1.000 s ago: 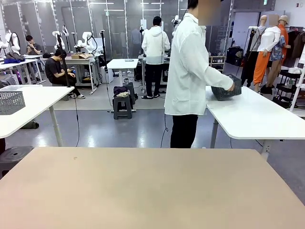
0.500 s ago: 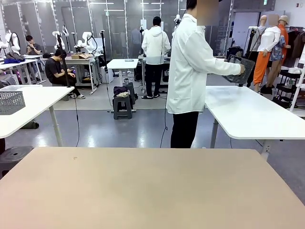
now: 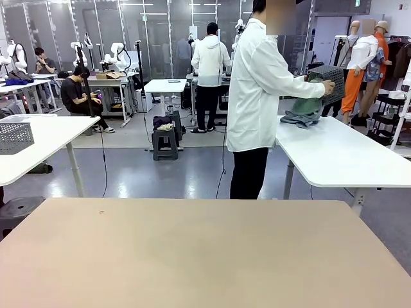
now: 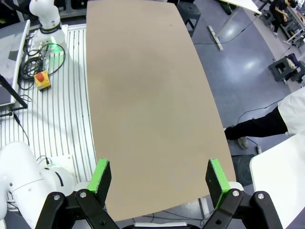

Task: Fold the towels and place them in the basket.
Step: When a person lays out a Towel with hook on the table, fold it in half twice.

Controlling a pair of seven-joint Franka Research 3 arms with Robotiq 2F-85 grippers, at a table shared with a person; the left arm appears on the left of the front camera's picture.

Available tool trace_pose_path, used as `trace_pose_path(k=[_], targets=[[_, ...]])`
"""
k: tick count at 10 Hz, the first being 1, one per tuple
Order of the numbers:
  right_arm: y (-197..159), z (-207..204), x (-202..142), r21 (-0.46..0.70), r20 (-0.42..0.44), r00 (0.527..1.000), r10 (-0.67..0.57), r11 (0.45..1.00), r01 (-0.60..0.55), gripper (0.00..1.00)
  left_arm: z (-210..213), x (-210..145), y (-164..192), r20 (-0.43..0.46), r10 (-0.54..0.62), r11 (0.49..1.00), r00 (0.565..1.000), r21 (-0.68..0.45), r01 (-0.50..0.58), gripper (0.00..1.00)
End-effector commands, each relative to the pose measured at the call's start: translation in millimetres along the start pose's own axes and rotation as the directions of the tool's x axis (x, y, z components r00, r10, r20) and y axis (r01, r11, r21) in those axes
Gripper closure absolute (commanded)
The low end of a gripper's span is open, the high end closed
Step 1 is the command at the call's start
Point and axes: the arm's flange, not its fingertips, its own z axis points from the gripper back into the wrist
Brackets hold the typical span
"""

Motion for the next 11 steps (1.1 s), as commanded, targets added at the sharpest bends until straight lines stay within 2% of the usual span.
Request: trace_pose_path(k=[1,11], targets=[[0.7,-0.8,1.1,0.0,0.003,1.0,0.007,1.0,-0.007,0.0,-2.8,1.8,1.0,0.012,-0.008,1.0,1.0,0.004,0.008,0.0],[0.7,-0.8,1.1,0.0,0.003,1.0,0.007,1.0,-0.007,0.0,-2.8,1.8,1.0,0.012,-0.008,1.0,1.0,0.004,0.008,0.0]])
